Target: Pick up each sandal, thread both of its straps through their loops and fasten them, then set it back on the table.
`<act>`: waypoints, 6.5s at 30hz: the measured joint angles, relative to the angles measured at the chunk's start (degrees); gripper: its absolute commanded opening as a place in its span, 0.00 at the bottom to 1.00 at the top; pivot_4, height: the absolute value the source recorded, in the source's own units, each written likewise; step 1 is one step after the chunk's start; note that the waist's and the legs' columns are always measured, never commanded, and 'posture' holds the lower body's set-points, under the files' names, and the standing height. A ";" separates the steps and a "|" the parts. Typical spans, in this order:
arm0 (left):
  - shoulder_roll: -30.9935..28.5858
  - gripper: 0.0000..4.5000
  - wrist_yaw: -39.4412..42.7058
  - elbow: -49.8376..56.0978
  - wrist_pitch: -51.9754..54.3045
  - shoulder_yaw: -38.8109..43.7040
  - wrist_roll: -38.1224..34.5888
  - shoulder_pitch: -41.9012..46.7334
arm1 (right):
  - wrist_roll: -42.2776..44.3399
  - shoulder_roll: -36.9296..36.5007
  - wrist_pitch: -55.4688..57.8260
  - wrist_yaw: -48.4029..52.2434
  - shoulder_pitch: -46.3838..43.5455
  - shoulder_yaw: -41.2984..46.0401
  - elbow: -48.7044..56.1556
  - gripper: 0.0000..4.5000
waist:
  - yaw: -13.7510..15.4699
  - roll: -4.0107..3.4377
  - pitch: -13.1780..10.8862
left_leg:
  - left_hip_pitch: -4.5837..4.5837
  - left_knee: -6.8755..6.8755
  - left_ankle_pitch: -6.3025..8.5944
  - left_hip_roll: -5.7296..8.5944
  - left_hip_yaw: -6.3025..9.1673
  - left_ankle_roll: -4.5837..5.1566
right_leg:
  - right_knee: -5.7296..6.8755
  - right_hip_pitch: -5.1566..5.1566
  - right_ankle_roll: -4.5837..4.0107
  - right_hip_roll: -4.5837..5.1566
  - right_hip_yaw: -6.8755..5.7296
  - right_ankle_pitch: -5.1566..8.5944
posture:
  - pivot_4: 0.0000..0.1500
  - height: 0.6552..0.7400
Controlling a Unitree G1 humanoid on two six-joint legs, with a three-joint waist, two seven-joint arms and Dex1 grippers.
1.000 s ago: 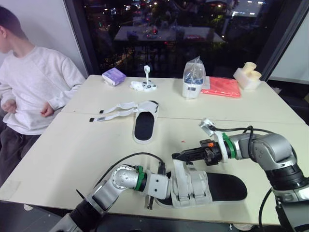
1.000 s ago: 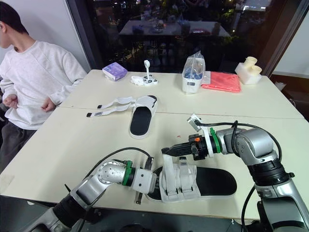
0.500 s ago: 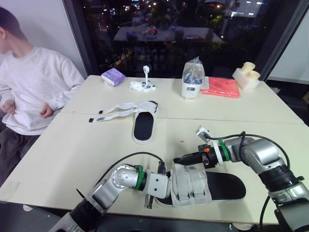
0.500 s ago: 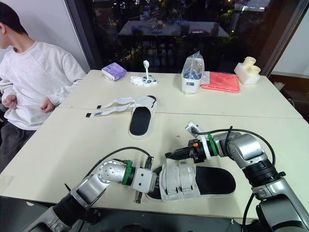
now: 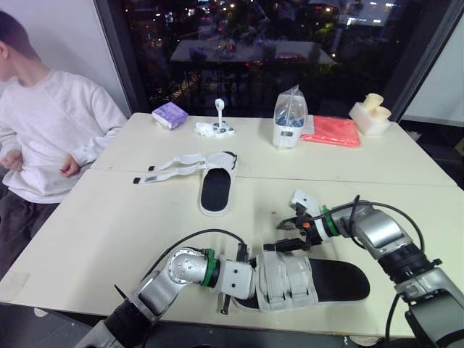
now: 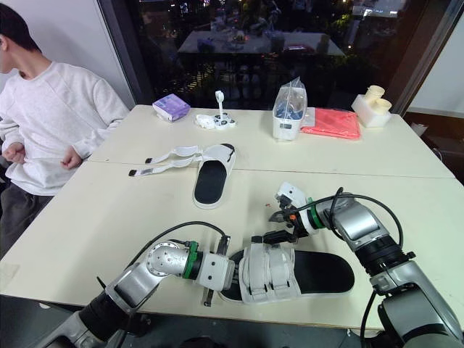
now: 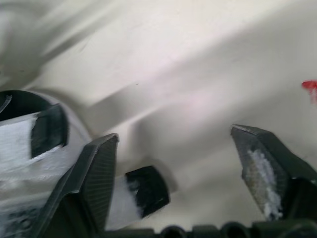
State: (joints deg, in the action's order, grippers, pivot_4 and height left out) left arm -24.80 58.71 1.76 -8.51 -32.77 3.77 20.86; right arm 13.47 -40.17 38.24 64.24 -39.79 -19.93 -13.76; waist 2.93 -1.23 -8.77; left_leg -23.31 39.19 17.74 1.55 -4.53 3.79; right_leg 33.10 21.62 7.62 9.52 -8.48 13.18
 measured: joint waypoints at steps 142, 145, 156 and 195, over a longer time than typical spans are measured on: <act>-8.77 0.20 -18.89 -9.56 9.05 21.82 4.63 16.19 | 0.03 2.85 10.79 -10.91 19.52 33.50 44.63 1.00 | -3.16 0.17 -2.14 | -0.09 0.01 -0.99 -0.49 -0.18 -0.89 | 1.97 0.82 -0.49 -0.87 0.65 0.21 | 1.00 1.00; -8.84 0.53 -23.21 -15.15 7.75 20.57 9.94 19.55 | 4.50 3.18 14.36 -12.47 19.62 34.30 46.36 1.00 | -2.33 0.23 -2.13 | -0.17 0.03 -0.96 -0.42 -0.24 -0.79 | 1.99 0.82 -0.49 -0.82 0.66 0.20 | 1.00 1.00; -2.74 0.99 -38.29 -42.85 -0.79 12.71 24.70 36.14 | 6.57 2.61 13.16 -18.73 19.84 29.45 45.08 1.00 | -2.16 0.43 -2.14 | -0.27 0.04 -1.01 -0.39 -0.30 -0.70 | 1.98 0.88 -0.46 -0.82 0.65 0.22 | 1.00 1.00; 2.13 0.01 -54.14 -68.75 -53.83 2.56 32.23 49.57 | 6.13 -6.07 6.70 -23.67 22.47 30.88 39.25 1.00 | -2.11 0.98 -2.17 | -1.19 0.59 -1.05 -0.39 -0.23 -0.64 | 2.09 1.53 -0.45 -0.75 0.56 0.20 | 1.00 1.00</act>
State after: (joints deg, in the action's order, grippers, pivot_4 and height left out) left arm -22.68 4.57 -66.99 -62.34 -30.21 36.00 70.43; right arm 19.61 -46.24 44.94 40.57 -17.32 10.95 25.49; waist 0.82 -0.25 -10.94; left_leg -24.50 39.78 16.69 1.15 -4.75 3.15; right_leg 35.20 23.15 7.16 8.76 -7.92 13.39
